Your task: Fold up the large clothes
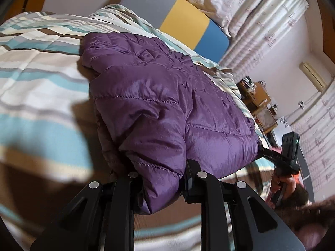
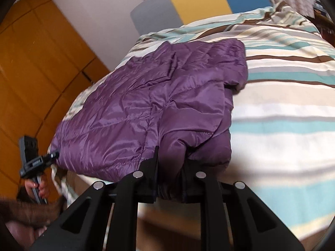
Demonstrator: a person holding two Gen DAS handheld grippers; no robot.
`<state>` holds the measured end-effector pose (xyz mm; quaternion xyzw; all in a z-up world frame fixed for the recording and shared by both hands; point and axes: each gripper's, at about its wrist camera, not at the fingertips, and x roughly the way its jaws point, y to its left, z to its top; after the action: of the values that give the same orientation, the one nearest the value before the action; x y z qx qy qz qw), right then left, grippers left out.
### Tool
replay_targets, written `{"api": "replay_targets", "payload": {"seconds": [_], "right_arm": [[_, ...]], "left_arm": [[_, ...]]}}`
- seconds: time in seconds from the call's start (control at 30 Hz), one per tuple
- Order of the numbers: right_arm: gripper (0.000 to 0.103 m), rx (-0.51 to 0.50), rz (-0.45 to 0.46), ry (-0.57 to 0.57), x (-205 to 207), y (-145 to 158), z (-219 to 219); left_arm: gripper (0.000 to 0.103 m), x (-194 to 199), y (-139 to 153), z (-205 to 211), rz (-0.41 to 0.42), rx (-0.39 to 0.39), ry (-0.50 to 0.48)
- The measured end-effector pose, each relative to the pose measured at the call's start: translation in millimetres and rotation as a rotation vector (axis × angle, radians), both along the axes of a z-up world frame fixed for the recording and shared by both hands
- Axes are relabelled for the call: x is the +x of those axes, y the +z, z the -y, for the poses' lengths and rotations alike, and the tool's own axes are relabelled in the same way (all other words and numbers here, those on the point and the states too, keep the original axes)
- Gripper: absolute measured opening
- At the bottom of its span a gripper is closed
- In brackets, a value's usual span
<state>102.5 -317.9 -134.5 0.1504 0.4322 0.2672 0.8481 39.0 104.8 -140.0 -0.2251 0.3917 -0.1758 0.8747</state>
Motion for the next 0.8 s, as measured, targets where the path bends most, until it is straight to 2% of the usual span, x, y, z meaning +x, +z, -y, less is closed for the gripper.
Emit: {"api": "replay_targets", "payload": {"seconds": [0.2, 0.3, 0.33, 0.37, 0.4, 0.43, 0.47, 0.53, 0.6, 0.63, 0.67, 0.7, 0.73, 0.8], "right_arm": [[0.015, 0.0, -0.011, 0.047, -42, 9, 11], [0.026, -0.021, 0.012, 0.043, -46, 8, 12], [0.044, -0.04, 0.022, 0.039, -44, 8, 10], [0.067, -0.056, 0.033, 0.027, -41, 8, 10], [0.075, -0.056, 0.047, 0.002, -33, 9, 11], [0.08, -0.044, 0.063, -0.021, -25, 10, 12], [0.08, -0.035, 0.074, -0.035, -19, 12, 13], [0.08, -0.025, 0.075, -0.052, 8, 13, 10], [0.08, -0.029, 0.041, -0.055, 33, 8, 2], [0.069, -0.032, 0.029, -0.051, 39, 7, -1], [0.043, -0.052, 0.013, -0.042, 49, 4, -9], [0.033, -0.074, 0.008, -0.023, 54, 5, -16], [0.025, -0.088, 0.013, -0.008, 53, 7, -19], [0.018, -0.111, 0.08, 0.012, 49, 24, -22]], "left_arm": [[0.02, -37, 1, 6, -0.001, 0.015, -0.037], [0.025, -43, 0, 6, 0.018, 0.029, -0.038], [0.038, -40, 1, 6, 0.02, 0.037, -0.032], [0.057, -37, 3, 5, 0.026, 0.035, -0.028], [0.067, -35, 5, 3, 0.036, 0.023, -0.02], [0.081, -31, 8, 1, 0.051, 0.005, -0.008], [0.086, -30, 10, -1, 0.063, -0.007, -0.003], [0.089, -15, 12, -10, 0.075, -0.035, 0.026], [0.089, 1, 8, -18, 0.049, -0.08, 0.049], [0.089, 10, 5, -22, 0.034, -0.104, 0.068], [0.073, 10, 3, -24, 0.021, -0.119, 0.081], [0.058, 14, 2, -26, 0.0, -0.144, 0.087], [0.036, 16, 4, -26, -0.003, -0.131, 0.096], [0.026, 9, 16, -25, 0.037, -0.087, 0.115]]}}
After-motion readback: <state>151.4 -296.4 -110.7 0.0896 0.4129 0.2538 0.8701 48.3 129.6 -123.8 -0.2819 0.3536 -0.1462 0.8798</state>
